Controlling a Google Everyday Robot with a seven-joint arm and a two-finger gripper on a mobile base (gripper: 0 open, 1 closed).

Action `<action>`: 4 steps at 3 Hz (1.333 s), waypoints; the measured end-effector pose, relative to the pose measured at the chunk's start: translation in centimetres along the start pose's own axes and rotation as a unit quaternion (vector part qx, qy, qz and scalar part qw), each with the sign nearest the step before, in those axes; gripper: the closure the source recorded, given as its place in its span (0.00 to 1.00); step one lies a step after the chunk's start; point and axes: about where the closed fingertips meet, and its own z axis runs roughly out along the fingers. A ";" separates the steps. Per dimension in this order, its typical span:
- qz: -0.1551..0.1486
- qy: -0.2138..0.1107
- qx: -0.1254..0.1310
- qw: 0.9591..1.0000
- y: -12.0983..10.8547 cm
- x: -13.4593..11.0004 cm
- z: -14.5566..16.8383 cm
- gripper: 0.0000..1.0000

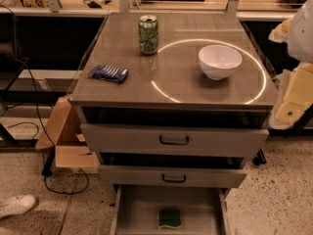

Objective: Pick sponge from bottom drawer and place on counter

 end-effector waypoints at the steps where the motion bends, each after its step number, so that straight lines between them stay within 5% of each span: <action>1: 0.000 0.000 0.000 1.000 0.0 0.0 0.0 0.00; 2: -0.007 -0.010 0.003 1.000 1.0 0.0 1.2 0.00; 3: -0.023 -0.038 0.004 0.999 4.1 -0.1 7.1 0.00; 4: -0.023 -0.038 0.005 0.999 4.1 -0.1 7.3 0.00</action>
Offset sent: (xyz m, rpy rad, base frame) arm -0.0173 0.0118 -0.0468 0.0405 -0.0253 0.0532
